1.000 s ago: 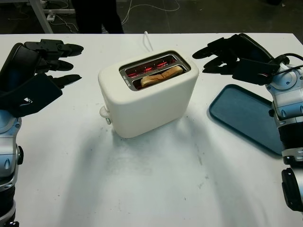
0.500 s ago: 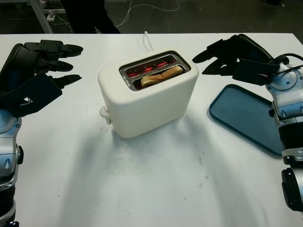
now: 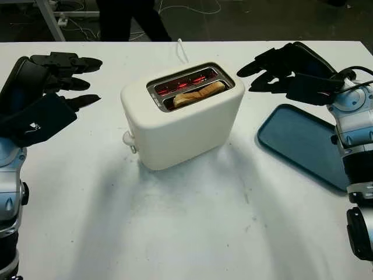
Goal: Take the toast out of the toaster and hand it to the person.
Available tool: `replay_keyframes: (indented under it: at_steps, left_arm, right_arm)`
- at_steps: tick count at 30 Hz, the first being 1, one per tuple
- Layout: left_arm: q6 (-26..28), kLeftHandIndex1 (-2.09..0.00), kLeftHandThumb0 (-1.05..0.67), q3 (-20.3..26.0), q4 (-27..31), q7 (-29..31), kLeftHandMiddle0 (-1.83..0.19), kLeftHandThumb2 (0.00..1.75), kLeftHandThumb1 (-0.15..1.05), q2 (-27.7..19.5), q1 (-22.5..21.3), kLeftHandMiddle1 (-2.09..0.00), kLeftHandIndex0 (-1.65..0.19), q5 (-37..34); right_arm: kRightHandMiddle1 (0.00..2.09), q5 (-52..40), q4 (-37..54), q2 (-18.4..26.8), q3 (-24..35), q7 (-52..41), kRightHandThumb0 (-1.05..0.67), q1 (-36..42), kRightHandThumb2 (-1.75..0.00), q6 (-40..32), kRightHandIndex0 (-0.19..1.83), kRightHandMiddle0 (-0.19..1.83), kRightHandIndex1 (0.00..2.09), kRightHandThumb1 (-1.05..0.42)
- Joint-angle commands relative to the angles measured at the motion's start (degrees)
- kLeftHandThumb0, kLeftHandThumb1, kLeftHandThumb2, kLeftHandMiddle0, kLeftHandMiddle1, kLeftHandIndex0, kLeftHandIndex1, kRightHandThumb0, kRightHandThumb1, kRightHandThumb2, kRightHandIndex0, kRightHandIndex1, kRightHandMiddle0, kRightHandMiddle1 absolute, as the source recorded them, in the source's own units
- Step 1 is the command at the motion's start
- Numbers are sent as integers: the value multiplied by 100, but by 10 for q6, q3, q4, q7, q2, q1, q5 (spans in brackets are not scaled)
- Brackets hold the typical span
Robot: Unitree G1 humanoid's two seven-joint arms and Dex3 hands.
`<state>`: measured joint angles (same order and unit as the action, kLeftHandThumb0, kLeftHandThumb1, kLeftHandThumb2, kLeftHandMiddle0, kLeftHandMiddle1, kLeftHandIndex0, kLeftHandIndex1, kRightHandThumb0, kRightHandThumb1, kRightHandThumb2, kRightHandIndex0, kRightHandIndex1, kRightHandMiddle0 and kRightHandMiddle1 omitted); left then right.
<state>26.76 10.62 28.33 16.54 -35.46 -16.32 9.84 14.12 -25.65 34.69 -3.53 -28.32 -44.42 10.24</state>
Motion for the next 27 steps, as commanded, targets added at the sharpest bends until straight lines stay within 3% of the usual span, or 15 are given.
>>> replay_keyframes:
  at_steps: [1, 27]
  left_arm:
    - [-10, -1, -25, 3, 1, -7, -75, 0, 84, 0, 6, -43, -84, 10]
    - [-13, 0, -19, 13, 5, -7, -71, 0, 84, 7, 16, -47, -84, 2]
  right_arm:
    - [3, -7, 4, 4, 5, 5, -33, 1, 0, 1, 98, 95, 29, -83]
    - [1, -19, 17, 2, 11, -3, -31, 6, 0, -29, 91, 94, 39, -83]
